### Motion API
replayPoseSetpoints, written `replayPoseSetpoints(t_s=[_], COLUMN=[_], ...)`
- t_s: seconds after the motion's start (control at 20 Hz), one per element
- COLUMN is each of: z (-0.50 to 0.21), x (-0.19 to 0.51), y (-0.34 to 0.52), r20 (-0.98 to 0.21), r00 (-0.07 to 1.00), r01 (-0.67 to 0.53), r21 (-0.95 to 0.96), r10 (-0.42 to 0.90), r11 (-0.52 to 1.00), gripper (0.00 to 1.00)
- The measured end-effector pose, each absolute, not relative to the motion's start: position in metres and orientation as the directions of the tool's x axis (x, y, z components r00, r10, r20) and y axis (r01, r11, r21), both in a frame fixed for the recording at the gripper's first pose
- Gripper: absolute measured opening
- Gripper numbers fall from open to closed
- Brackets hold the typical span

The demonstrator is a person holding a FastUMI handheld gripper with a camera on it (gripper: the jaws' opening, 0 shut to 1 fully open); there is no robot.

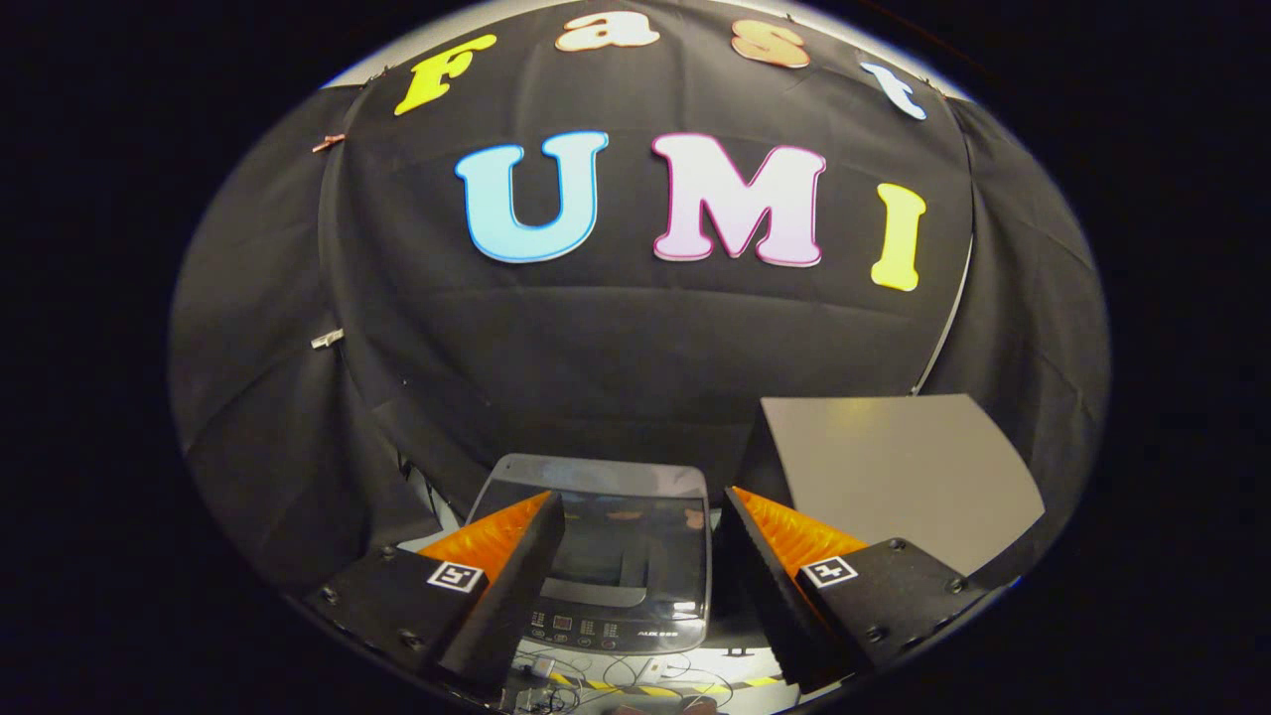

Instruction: Put the clothes into the washing machine and then close the washing machine lid.

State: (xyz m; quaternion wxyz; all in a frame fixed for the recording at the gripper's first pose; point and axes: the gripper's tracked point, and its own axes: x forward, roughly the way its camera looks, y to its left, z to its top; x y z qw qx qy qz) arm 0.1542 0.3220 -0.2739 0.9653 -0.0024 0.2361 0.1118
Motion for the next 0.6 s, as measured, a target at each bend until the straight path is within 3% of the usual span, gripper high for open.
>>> replayPoseSetpoints(t_s=[0.6], z=[-0.156], x=[0.126], y=[0.207], r20=[-0.268], r00=[0.954], r01=[-0.133], r21=[0.024], r10=[0.134], r11=[0.991], gripper=[1.0])
